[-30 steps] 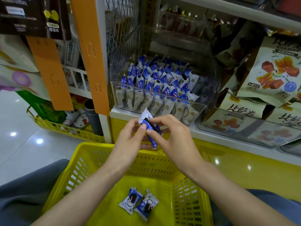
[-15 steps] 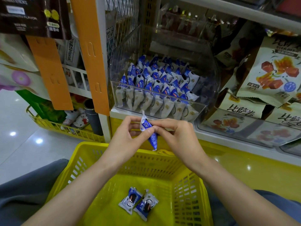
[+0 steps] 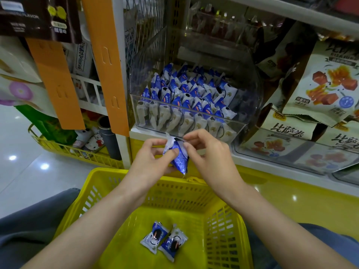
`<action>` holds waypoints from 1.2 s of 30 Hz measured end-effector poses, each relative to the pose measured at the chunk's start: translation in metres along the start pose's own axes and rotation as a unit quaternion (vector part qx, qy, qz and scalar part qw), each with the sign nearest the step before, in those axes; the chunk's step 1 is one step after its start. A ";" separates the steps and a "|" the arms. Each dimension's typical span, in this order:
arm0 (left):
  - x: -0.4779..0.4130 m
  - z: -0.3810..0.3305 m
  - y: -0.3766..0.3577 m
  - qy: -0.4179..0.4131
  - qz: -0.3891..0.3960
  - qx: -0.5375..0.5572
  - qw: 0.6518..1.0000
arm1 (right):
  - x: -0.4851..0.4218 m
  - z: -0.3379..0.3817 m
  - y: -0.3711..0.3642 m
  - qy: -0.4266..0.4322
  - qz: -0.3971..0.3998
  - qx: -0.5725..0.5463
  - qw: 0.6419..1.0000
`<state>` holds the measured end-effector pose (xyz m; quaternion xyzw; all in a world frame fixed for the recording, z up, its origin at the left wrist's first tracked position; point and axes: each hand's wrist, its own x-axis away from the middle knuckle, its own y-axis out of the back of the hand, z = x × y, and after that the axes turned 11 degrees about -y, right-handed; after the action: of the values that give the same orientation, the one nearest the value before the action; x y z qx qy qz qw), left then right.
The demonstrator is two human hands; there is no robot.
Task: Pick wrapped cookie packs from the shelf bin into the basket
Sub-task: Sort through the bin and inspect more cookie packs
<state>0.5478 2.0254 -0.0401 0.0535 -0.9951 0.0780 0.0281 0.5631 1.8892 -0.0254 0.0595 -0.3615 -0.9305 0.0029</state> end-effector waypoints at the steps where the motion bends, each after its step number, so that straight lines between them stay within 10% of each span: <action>1: 0.000 0.000 0.001 0.003 -0.013 0.009 1.000 | 0.000 0.000 -0.001 -0.013 0.021 -0.009 1.000; 19: -0.006 -0.012 0.013 0.124 -0.021 0.240 0.963 | 0.009 -0.003 -0.002 0.032 0.156 -0.011 0.987; 26: -0.001 -0.008 0.010 -0.020 -0.007 -0.139 0.990 | -0.002 -0.002 0.009 0.030 0.103 0.037 0.994; 36: 0.002 -0.010 0.008 -0.100 0.063 -0.082 0.990 | 0.000 0.004 0.007 0.019 0.057 -0.056 0.997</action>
<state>0.5453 2.0345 -0.0313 -0.0047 -0.9973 -0.0079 -0.0725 0.5624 1.8863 -0.0175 0.0561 -0.3114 -0.9463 0.0659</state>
